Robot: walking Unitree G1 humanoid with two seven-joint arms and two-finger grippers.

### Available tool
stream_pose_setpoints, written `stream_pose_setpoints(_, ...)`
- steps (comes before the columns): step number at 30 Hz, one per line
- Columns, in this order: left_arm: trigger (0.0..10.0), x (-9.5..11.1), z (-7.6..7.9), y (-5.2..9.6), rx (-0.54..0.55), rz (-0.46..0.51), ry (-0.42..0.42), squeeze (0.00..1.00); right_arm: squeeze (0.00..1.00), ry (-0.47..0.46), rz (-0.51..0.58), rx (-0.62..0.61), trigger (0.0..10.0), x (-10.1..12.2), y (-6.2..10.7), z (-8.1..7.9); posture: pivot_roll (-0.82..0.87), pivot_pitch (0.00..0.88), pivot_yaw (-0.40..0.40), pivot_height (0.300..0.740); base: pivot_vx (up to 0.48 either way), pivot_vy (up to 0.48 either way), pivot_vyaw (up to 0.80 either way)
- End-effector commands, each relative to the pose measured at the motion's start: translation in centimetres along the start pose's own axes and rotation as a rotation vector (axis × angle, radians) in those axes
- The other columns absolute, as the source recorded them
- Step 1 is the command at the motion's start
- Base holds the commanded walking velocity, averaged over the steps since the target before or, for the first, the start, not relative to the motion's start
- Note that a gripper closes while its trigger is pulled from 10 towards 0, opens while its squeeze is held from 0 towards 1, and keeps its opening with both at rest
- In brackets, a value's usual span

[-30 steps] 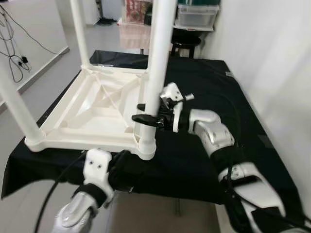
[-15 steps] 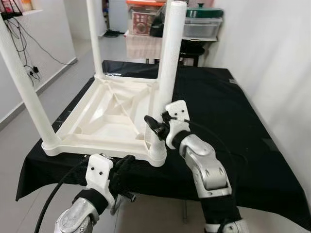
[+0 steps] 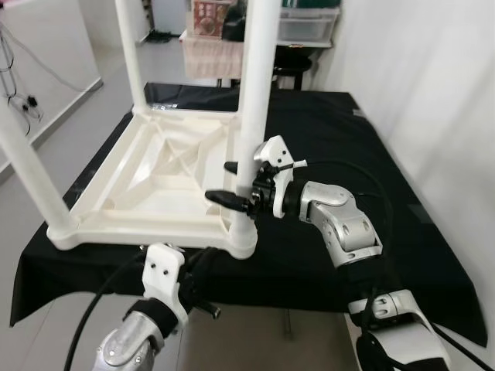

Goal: Building children table

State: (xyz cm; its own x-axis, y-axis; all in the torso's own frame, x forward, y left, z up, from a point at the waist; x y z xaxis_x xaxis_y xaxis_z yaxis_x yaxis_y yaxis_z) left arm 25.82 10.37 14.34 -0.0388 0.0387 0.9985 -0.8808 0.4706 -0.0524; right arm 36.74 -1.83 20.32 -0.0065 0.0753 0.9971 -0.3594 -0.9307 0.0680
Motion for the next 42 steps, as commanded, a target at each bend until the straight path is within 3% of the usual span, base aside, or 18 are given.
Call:
stream_pose_setpoints(1, 10.0, -0.2, 0.2, -0.1, -0.009, -0.002, 0.006, 0.0, 0.0, -0.005, -0.015, 0.025, 10.0, -0.2, -0.3, -0.1, 0.09, 0.044, -0.092, 0.74, 0.0, 0.0, 0.0)
stream_pose_setpoints(4, 10.0, -0.2, 0.3, -0.2, -0.01, -0.002, 0.008, 0.0, 0.0, -0.014, -0.025, 0.053, 10.0, 0.0, -0.6, 0.2, 0.1, 0.041, -0.102, 0.74, 0.0, 0.0, 0.0)
stream_pose_setpoints(5, 10.0, -0.3, 0.4, -0.2, -0.011, -0.002, 0.01, 0.0, 0.0, -0.027, -0.027, 0.08, 8.0, 0.3, -1.0, 0.3, 0.1, 0.04, -0.103, 0.74, 0.0, 0.0, 0.0)
stream_pose_setpoints(6, 10.0, -0.3, 0.5, -0.3, -0.013, -0.002, 0.012, 0.0, 0.0, -0.049, -0.023, 0.103, 0.0, 0.6, -1.2, 0.4, 0.1, 0.04, -0.106, 0.74, 0.0, 0.0, 0.0)
stream_pose_setpoints(13, 10.0, -0.3, 0.8, -0.4, -0.021, -0.003, 0.022, 0.0, 0.0, -0.073, -0.035, 0.284, 0.0, 0.3, -0.8, -0.6, 0.1, 0.042, -0.109, 0.74, 0.0, 0.0, 0.0)
stream_pose_setpoints(18, 10.0, -0.4, 0.9, -0.4, -0.025, -0.001, 0.029, 0.0, 0.0, -0.08, -0.037, 0.318, 0.0, 0.1, -0.3, -0.7, 0.08, 0.039, -0.108, 0.74, 0.0, 0.0, 0.0)
stream_pose_setpoints(22, 10.0, -0.4, 1.0, -0.4, -0.029, 0.0, 0.034, 0.0, 0.0, -0.076, -0.036, 0.25, 0.0, -0.1, -0.1, 0.0, 0.07, 0.044, -0.109, 0.74, 0.0, 0.0, 0.0)
stream_pose_setpoints(24, 10.0, -0.4, 1.0, -0.4, -0.03, 0.0, 0.035, 0.0, 0.0, -0.075, -0.035, 0.187, 0.0, -0.3, -0.1, 0.7, 0.07, 0.046, -0.11, 0.74, 0.0, 0.0, 0.0)
stream_pose_setpoints(26, 10.0, -0.3, 1.0, -0.2, -0.027, 0.001, 0.034, 0.0, 0.0, -0.134, -0.034, -0.128, 0.0, -2.4, -0.7, 2.4, 0.06, 0.063, -0.115, 0.74, 0.0, 0.0, 0.0)
stream_pose_setpoints(27, 10.0, -0.3, 1.0, -0.2, -0.027, 0.001, 0.034, 0.0, 0.0, -0.134, -0.034, -0.128, 0.0, -2.4, -0.7, 2.4, 0.06, 0.063, -0.115, 0.74, 0.0, 0.0, 0.0)
stream_pose_setpoints(28, 10.0, -0.1, 0.8, -0.1, -0.022, 0.003, 0.033, 0.0, 0.0, -0.221, -0.044, -0.408, 0.0, -4.8, -0.7, 2.8, 0.04, 0.078, -0.1, 0.74, 0.0, 0.0, 0.0)
stream_pose_setpoints(29, 10.0, -0.1, 0.8, -0.1, -0.022, 0.003, 0.033, 0.0, 0.0, -0.221, -0.044, -0.408, 0.0, -4.8, -0.7, 2.8, 0.04, 0.078, -0.1, 0.74, 0.0, 0.0, 0.0)
stream_pose_setpoints(30, 10.0, 0.0, 0.7, -0.1, -0.021, 0.004, 0.034, 0.0, 0.0, -0.259, -0.085, -0.552, 0.0, -7.1, -0.5, 1.3, 0.05, 0.083, -0.095, 0.74, 0.0, 0.0, 0.0)
stream_pose_setpoints(31, 10.0, 0.0, 0.6, -0.1, -0.024, 0.004, 0.032, 0.0, 0.0, -0.242, -0.104, -0.607, 0.0, -7.7, -0.5, 0.1, 0.04, 0.08, -0.088, 0.74, 0.0, 0.0, 0.0)
stream_pose_setpoints(34, 10.0, 0.0, 0.5, -0.2, -0.027, 0.002, 0.03, 0.0, 0.0, -0.192, -0.106, -0.58, 0.0, -7.5, -1.1, -1.0, 0.03, 0.073, -0.078, 0.74, 0.0, 0.0, 0.0)
stream_pose_setpoints(40, 10.0, -0.1, 0.3, -0.5, -0.032, -0.003, 0.021, 0.0, 0.0, -0.194, -0.113, -0.568, 0.0, -7.5, -1.7, -0.1, 0.05, 0.064, -0.09, 0.74, 0.0, 0.0, 0.0)
stream_pose_setpoints(41, 10.0, -0.1, 0.2, -0.5, -0.025, -0.003, 0.017, 0.0, 0.0, -0.202, -0.114, -0.56, 10.0, -7.3, -1.9, -0.3, 0.05, 0.062, -0.091, 0.74, 0.0, 0.0, 0.0)
stream_pose_setpoints(42, 10.0, -0.1, 0.1, -0.5, -0.013, -0.001, 0.016, 0.0, 0.62, -0.212, -0.093, -0.492, 10.0, -6.7, -2.4, -0.9, 0.05, 0.06, -0.093, 0.74, 0.0, 0.0, 0.0)
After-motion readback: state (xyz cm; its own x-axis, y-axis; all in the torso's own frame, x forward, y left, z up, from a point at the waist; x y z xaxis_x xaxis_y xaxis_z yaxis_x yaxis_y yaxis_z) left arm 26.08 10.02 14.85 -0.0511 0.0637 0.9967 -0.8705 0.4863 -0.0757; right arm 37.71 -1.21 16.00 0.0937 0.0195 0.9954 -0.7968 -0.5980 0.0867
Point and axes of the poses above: a point about 5 cm out from each wrist's last joint towards the gripper, its own y axis pointing back from the gripper into the wrist, its own x axis along the axis of the wrist's last joint, z = x × y, the point moved 5 cm from there along -y, pointing out of the wrist towards the gripper, and after that the axes turned 3 degrees about -y, right-handed, at the moved point
